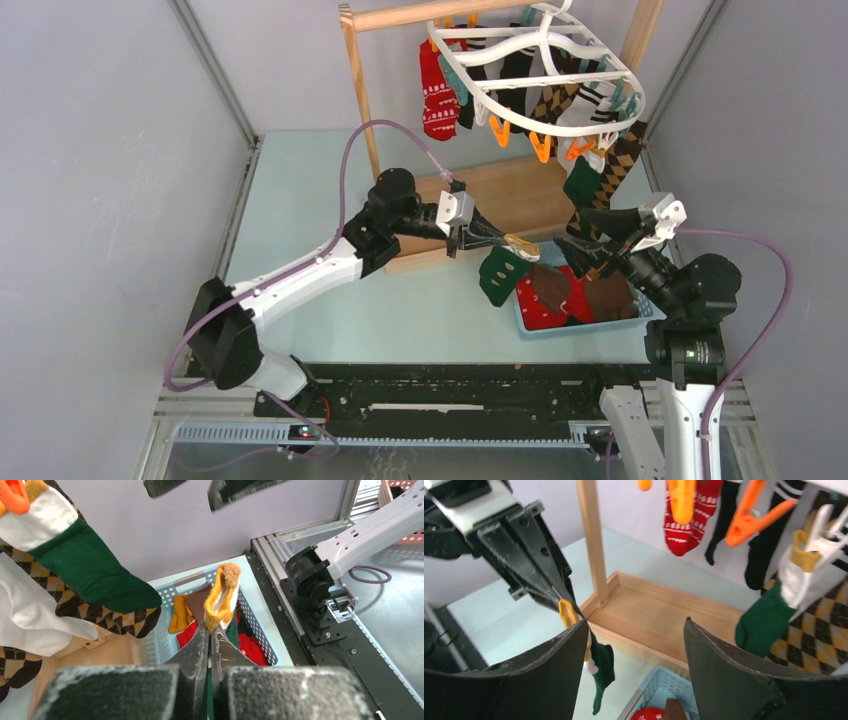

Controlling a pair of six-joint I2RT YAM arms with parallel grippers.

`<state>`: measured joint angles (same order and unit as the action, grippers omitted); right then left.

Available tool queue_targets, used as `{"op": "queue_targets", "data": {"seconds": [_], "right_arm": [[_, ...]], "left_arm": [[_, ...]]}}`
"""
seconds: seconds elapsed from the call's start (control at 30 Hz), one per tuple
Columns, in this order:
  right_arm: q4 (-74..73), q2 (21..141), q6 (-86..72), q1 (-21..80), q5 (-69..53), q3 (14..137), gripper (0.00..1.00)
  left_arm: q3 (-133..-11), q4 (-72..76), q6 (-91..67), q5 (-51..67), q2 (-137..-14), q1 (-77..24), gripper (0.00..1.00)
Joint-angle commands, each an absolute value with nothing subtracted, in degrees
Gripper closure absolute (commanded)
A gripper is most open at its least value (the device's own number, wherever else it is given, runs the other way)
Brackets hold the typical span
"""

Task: Clip the socks to the hanger
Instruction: Open the clamp at the hanger.

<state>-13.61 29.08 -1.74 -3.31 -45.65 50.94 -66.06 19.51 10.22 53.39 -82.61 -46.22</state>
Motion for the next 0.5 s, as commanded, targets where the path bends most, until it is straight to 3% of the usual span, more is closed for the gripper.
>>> {"op": "queue_targets", "data": {"seconds": [0.0, 0.23, 0.47], "right_arm": [[-9.34, 29.75, -8.74, -3.69, -35.3, 52.55, 0.22], [-12.02, 34.68, -11.12, -2.3, -30.26, 58.52, 0.32], [-12.08, 38.2, -10.16, 6.61, -17.49, 61.74, 0.32]], "left_arm": [[-71.67, 18.86, 13.54, 57.9, -85.31, -44.99, 1.0], [-72.77, 20.55, 12.95, 59.11, -87.35, -44.35, 1.0], [-70.54, 23.34, 11.48, 57.98, -87.39, -44.21, 1.0]]}}
